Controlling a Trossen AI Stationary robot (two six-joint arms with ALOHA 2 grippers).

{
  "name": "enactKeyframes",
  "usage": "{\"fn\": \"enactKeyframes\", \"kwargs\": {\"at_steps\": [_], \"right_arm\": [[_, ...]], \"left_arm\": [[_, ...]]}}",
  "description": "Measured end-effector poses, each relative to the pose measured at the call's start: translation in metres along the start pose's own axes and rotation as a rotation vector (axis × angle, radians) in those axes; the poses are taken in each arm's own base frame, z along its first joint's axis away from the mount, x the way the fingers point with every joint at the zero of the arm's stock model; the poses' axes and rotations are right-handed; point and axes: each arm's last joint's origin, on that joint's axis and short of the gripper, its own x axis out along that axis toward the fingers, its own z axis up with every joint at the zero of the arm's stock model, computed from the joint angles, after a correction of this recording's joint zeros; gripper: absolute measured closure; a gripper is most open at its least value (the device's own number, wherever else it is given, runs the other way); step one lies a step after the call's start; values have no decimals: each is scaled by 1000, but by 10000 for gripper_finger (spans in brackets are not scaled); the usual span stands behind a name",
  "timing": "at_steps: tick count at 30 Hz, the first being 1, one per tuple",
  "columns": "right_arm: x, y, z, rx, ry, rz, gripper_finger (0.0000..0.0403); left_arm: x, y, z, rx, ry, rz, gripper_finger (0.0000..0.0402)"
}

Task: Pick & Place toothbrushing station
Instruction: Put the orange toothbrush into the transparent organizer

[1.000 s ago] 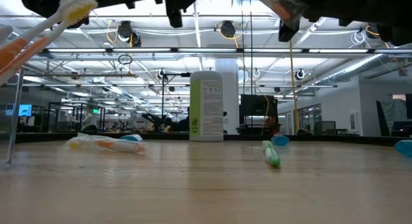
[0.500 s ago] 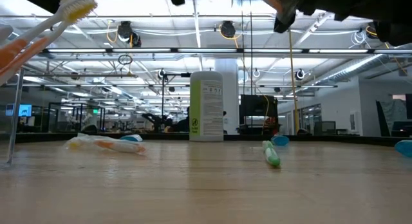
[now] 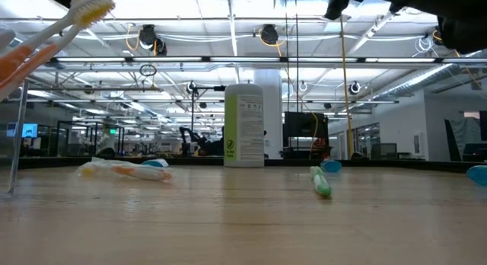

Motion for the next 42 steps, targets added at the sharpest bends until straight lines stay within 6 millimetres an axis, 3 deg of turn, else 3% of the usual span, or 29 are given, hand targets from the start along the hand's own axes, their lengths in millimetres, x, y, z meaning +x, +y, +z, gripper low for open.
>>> {"fn": "enactKeyframes", "kwargs": {"at_steps": [6, 33, 42], "right_arm": [[9, -4, 4, 3, -42, 42, 385], [9, -3, 1, 9, -15, 46, 384], [9, -5, -1, 16, 7, 40, 384]], "left_arm": [[0, 1, 0, 13, -1, -6, 213], [0, 5, -1, 26, -1, 76, 215], [0, 5, -1, 32, -1, 72, 303]]}}
